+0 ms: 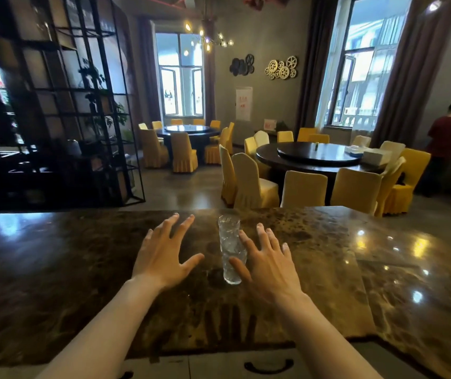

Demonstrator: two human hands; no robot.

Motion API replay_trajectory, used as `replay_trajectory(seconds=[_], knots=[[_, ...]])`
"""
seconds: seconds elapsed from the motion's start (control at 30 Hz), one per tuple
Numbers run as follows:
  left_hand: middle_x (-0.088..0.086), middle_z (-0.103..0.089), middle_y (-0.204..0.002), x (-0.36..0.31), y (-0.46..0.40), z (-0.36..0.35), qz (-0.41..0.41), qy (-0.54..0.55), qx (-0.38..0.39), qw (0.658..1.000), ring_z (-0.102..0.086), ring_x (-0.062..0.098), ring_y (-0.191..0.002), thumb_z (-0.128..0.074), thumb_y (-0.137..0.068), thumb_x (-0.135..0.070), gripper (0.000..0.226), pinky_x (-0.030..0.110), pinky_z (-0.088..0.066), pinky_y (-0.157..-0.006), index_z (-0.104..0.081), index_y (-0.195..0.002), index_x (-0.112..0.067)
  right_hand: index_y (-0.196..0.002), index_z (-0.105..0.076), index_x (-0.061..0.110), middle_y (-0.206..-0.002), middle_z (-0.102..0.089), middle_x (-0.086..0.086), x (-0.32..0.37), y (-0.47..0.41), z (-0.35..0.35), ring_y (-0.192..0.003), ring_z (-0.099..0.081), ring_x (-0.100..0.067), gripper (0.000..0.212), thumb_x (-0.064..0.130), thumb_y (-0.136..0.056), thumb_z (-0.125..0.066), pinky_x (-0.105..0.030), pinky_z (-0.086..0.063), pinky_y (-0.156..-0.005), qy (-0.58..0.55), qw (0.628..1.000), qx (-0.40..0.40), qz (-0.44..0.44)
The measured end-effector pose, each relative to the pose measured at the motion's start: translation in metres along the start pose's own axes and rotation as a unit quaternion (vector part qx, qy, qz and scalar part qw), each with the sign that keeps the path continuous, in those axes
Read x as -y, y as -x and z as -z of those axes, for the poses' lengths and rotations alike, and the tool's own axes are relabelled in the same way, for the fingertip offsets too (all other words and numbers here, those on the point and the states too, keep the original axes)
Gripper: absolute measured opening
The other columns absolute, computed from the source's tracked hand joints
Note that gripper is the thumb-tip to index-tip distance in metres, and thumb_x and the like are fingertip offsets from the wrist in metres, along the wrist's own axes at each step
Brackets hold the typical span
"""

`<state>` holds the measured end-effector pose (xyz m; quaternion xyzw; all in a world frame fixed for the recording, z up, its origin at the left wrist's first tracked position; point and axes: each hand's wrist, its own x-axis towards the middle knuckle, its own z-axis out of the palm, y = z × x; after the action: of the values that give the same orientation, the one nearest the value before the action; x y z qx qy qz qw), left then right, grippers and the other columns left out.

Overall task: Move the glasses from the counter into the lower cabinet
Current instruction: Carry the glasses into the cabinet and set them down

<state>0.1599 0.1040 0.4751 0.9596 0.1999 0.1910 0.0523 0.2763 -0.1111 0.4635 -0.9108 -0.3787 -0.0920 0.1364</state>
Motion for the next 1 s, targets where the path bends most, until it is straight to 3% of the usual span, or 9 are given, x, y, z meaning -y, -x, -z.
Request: replay_trajectory(seconds=[0.2,0.33,0.6,0.7,0.8,0.9,1.0], knots=[[0.001,-0.006,-0.167,0.033,-0.101,-0.084,-0.03,-0.001,0.068,0.997,-0.014,0.026,-0.152,-0.059,-0.087,-0.066,0.096,0.048,-0.014,-0.124,0.002,-0.158,-0.042,-0.157,0.0,0.042,-0.17,0.006,-0.008,-0.016,-0.068,-0.06,-0.155,0.001,-0.031,0.088,0.069,-0.09,-0.051,-0.056,-0.017,-0.122,0.017,0.996,0.075,-0.044],[0.001,-0.001,-0.168,0.039,-0.165,-0.126,-0.094,-0.005,0.12,0.988,-0.005,0.026,-0.154,-0.065,-0.085,-0.063,0.103,0.046,-0.012,-0.124,0.006,-0.157,-0.043,-0.153,0.005,0.049,-0.169,0.012,-0.003,-0.014,-0.108,-0.089,-0.155,0.002,-0.029,0.101,0.064,-0.084,-0.066,-0.053,-0.021,-0.12,-0.008,0.99,0.137,-0.037],[-0.007,0.015,-0.167,0.019,-0.244,-0.172,-0.269,0.036,0.217,0.938,0.015,0.021,-0.153,-0.081,-0.078,-0.044,0.115,0.049,-0.005,-0.124,0.006,-0.153,-0.054,-0.149,0.008,0.06,-0.169,0.003,-0.003,-0.017,-0.136,-0.109,-0.155,0.0,-0.028,0.112,0.031,-0.084,-0.078,-0.053,-0.032,-0.117,-0.026,0.985,0.17,0.018],[-0.01,0.009,-0.167,0.013,-0.251,-0.178,-0.294,0.03,0.227,0.928,0.009,0.022,-0.154,-0.082,-0.08,-0.036,0.11,0.049,-0.016,-0.124,-0.001,-0.153,-0.055,-0.149,0.004,0.059,-0.169,0.0,-0.003,-0.023,-0.136,-0.108,-0.155,0.002,-0.026,0.107,0.029,-0.085,-0.076,-0.05,-0.032,-0.118,-0.025,0.983,0.182,0.03],[-0.009,-0.004,-0.165,0.01,-0.251,-0.177,-0.29,0.036,0.216,0.932,-0.009,0.024,-0.151,-0.08,-0.082,-0.025,0.098,0.045,-0.034,-0.117,-0.015,-0.151,-0.052,-0.149,0.0,0.058,-0.168,-0.002,-0.001,-0.024,-0.138,-0.105,-0.154,-0.001,-0.024,0.101,0.026,-0.089,-0.074,-0.05,-0.033,-0.118,-0.024,0.979,0.197,0.039],[-0.008,-0.021,-0.155,0.008,-0.249,-0.17,-0.277,0.048,0.208,0.937,-0.03,0.021,-0.138,-0.082,-0.08,-0.026,0.091,0.039,-0.044,-0.107,-0.025,-0.147,-0.051,-0.15,-0.011,0.053,-0.161,-0.018,-0.001,-0.021,-0.141,-0.093,-0.145,-0.019,-0.025,0.096,0.023,-0.086,-0.076,-0.042,-0.04,-0.112,-0.018,0.978,0.202,0.043],[-0.009,-0.034,-0.143,0.014,-0.232,-0.157,-0.238,0.055,0.207,0.947,-0.038,0.016,-0.129,-0.086,-0.074,-0.033,0.086,0.035,-0.047,-0.101,-0.034,-0.14,-0.052,-0.148,-0.025,0.049,-0.145,-0.033,0.001,-0.022,-0.135,-0.079,-0.131,-0.033,-0.022,0.087,0.02,-0.083,-0.077,-0.039,-0.048,-0.102,-0.018,0.979,0.199,0.047]])
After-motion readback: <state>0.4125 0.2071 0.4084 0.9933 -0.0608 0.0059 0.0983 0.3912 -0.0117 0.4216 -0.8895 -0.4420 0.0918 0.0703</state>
